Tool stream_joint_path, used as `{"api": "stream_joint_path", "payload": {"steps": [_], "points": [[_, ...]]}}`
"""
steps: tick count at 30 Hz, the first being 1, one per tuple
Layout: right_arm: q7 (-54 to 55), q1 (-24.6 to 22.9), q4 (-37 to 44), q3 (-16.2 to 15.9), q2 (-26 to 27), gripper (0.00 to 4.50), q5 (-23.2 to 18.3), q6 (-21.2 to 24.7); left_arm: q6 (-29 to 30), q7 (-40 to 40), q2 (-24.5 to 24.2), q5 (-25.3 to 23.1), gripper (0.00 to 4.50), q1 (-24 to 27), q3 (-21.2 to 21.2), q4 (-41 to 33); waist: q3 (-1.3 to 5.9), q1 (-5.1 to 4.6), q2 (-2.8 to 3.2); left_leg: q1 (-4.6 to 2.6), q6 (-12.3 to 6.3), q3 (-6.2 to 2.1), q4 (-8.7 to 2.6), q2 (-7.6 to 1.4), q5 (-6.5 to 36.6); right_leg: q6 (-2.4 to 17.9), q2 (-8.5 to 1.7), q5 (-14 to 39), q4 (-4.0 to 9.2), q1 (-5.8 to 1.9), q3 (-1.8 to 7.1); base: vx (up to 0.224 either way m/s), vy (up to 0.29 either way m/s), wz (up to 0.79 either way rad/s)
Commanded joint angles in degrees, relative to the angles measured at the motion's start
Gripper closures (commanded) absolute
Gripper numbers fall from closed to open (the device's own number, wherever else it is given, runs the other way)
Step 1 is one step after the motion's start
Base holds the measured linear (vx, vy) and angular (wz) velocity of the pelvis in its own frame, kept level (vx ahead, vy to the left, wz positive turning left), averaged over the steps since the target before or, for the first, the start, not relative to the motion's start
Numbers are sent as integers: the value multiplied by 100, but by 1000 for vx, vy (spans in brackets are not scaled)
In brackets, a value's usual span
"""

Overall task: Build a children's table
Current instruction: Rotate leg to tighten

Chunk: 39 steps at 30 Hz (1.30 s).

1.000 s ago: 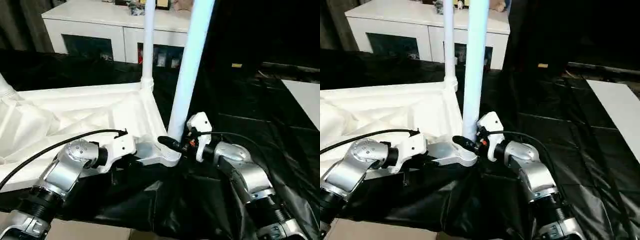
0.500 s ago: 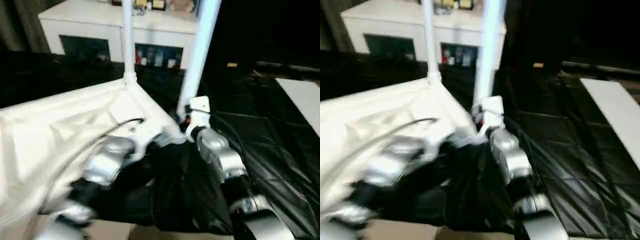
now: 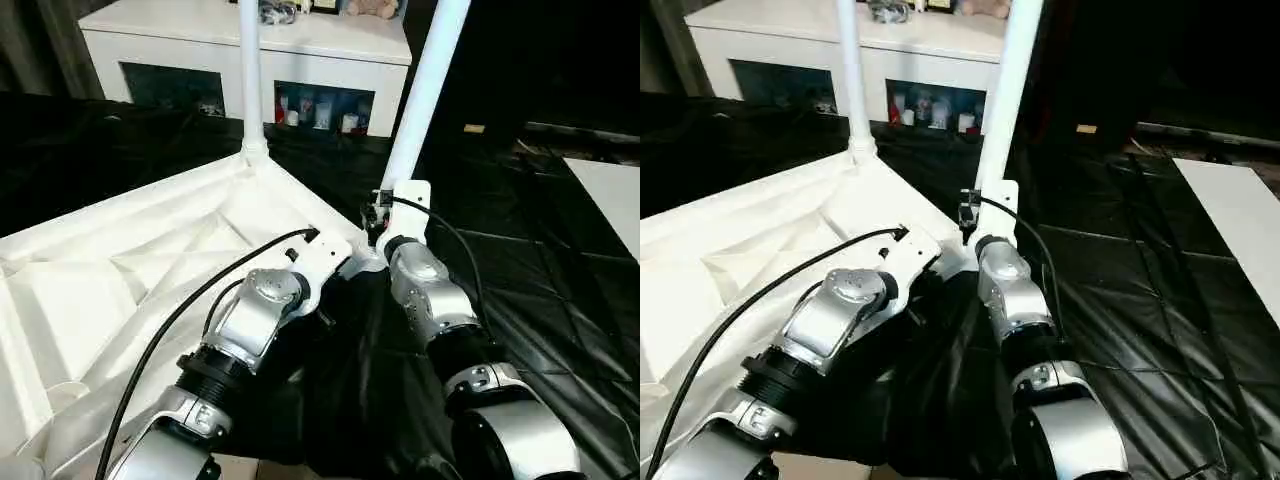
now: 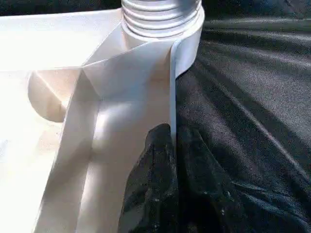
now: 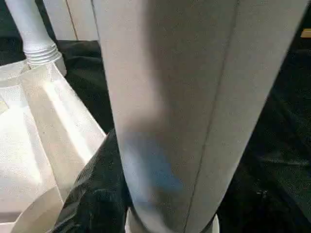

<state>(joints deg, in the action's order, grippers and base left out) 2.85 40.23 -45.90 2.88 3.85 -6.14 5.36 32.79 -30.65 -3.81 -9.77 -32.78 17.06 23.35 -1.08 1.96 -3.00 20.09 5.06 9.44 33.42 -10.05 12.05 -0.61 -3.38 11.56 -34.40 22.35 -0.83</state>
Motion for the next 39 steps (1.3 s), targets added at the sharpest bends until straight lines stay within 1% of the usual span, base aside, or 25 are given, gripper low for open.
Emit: {"api": "stream_joint_path", "payload": {"steps": [1,2,3,4,6,7,11,12,14,16,18,20,21,24,25,26,27,28,29,30,31,33,36,37,39], "points": [[-232,-352,-711,-82,258,195,-164,325,-273,33,80,78,450,-219,12,-73,148,-14,46,17,-30,-77,-514,-259,1623,877,-378,1333,446,-115,189,0,0,0],[-313,-332,-708,-66,265,195,-192,272,-269,39,70,91,450,-222,7,-68,145,-6,62,16,-3,-72,-512,-259,1701,879,-393,1435,470,-104,198,0,0,0],[-440,-309,-677,-56,273,189,-212,218,-270,30,57,108,450,-221,-1,-67,157,-4,46,28,-3,-75,-511,-263,1685,876,-401,1387,462,-126,198,0,0,0],[-507,-297,-655,-56,277,156,-215,193,-270,22,51,117,450,-219,-5,-68,149,-11,35,37,-25,-76,-520,-258,1620,876,-378,1342,449,-127,191,0,0,0],[-702,-289,-519,-96,267,149,-207,117,-276,-13,21,122,450,-208,-21,-81,145,-7,63,36,-50,-68,-512,-258,1605,895,-391,1363,455,-119,201,0,0,0],[-765,-292,-475,-91,268,146,-197,82,-279,-25,9,121,450,-202,-23,-88,142,-8,50,42,-63,-65,-514,-261,1602,893,-386,1367,459,-121,198,0,0,0],[-1221,-447,86,-227,203,111,-253,62,-348,-156,-112,121,450,-188,3,-134,151,8,38,63,-155,-55,-505,-261,1389,916,-392,1213,447,-144,203,0,0,0],[-1533,-654,614,-363,101,102,-300,79,-393,-298,-224,146,450,-161,22,-187,146,28,51,66,-189,-55,-503,-262,1300,903,-395,1202,459,-150,198,0,0,0],[-1721,-767,882,-420,49,85,-338,112,-456,-383,-294,146,450,-153,55,-205,157,31,39,74,-233,-53,-491,-264,1178,918,-398,1067,442,-164,204,0,0,0],[-2100,-1070,1529,-556,-118,66,-433,286,-534,-641,-448,191,450,-113,122,-267,162,44,62,71,-311,-43,-473,-268,860,1009,-378,592,403,-184,201,0,0,0],[-2306,-1252,1892,-635,-239,40,-481,426,-587,-788,-536,219,450,-85,165,-301,183,50,70,68,-379,-34,-446,-272,575,1177,-382,73,343,-207,198,0,0,0],[-2748,-1691,2707,-829,-620,20,-491,776,-673,-1111,-750,256,450,-13,262,-375,196,85,82,48,-489,-25,-410,-270,255,1276,-356,-551,285,-240,191,0,0,0],[-2866,-1798,2898,-886,-728,11,-487,842,-682,-1188,-807,257,450,6,288,-394,202,96,102,33,-610,-12,-387,-267,41,1411,-347,-1059,255,-233,182,0,0,0],[-3330,-2252,3721,-1108,-1413,4,-410,1153,-902,-1612,-1110,327,450,107,329,-492,182,117,108,42,-630,-15,-391,-271,158,1457,-358,-971,269,-269,180,0,0,0],[-3455,-2322,3848,-1139,-1562,4,-422,1210,-1074,-1786,-1202,355,450,136,368,-527,174,129,128,42,-601,-19,-397,-272,287,1443,-367,-775,283,-274,183,0,0,0],[-3541,-2365,3928,-1158,-1654,4,-439,1248,-1203,-1909,-1262,374,450,155,397,-549,169,105,111,48,-590,-6,-401,-277,373,1444,-370,-671,291,-264,191,0,0,0],[-3786,-2456,4095,-1195,-1862,4,-459,1261,-1327,-2142,-1398,422,450,211,428,-627,153,112,123,36,-526,-13,-414,-287,576,1429,-386,-267,324,-249,192,0,0,0],[-3912,-2504,4182,-1214,-1966,4,-466,1267,-1383,-2259,-1467,446,450,241,441,-669,153,112,123,36,-526,-13,-414,-287,576,1429,-386,-267,324,-249,192,0,0,0],[-4287,-2616,4411,-1237,-2235,4,-610,1339,-1584,-2616,-1705,500,450,330,516,-816,157,111,153,34,-489,-16,-413,-298,605,1440,-388,-216,310,-255,199,0,0,0],[-4648,-2736,4686,-1280,-2493,4,-761,1465,-1955,-2930,-1950,516,450,393,616,-915,158,123,165,37,-503,-29,-410,-308,623,1421,-385,-256,306,-274,199,0,0,0],[-4809,-2798,4836,-1305,-2625,4,-815,1536,-2007,-3120,-2061,570,450,425,643,-985,160,116,176,33,-538,-17,-401,-306,555,1442,-372,-417,284,-257,202,0,0,0],[-5037,-2858,5037,-1347,-2862,4,-897,1640,-1896,-3510,-2276,785,450,476,596,-1204,151,131,179,19,-558,-6,-390,-302,469,1536,-366,-552,264,-238,192,0,0,0],[-5116,-2842,5045,-1380,-2937,4,-869,1607,-1911,-3720,-2406,888,450,507,567,-1324,146,131,181,11,-511,2,-389,-303,517,1596,-374,-385,264,-224,190,0,0,0],[-5162,-2833,5035,-1408,-2973,4,-839,1580,-1913,-3803,-2469,909,450,525,560,-1373,155,147,187,-13,-485,6,-381,-310,517,1609,-374,-354,258,-214,190,0,0,0],[-5354,-2812,4980,-1497,-3041,4,-842,1532,-1978,-3938,-2639,918,450,576,537,-1464,158,166,178,0,-480,2,-371,-309,472,1638,-375,-433,230,-223,186,0,0,0]]}}
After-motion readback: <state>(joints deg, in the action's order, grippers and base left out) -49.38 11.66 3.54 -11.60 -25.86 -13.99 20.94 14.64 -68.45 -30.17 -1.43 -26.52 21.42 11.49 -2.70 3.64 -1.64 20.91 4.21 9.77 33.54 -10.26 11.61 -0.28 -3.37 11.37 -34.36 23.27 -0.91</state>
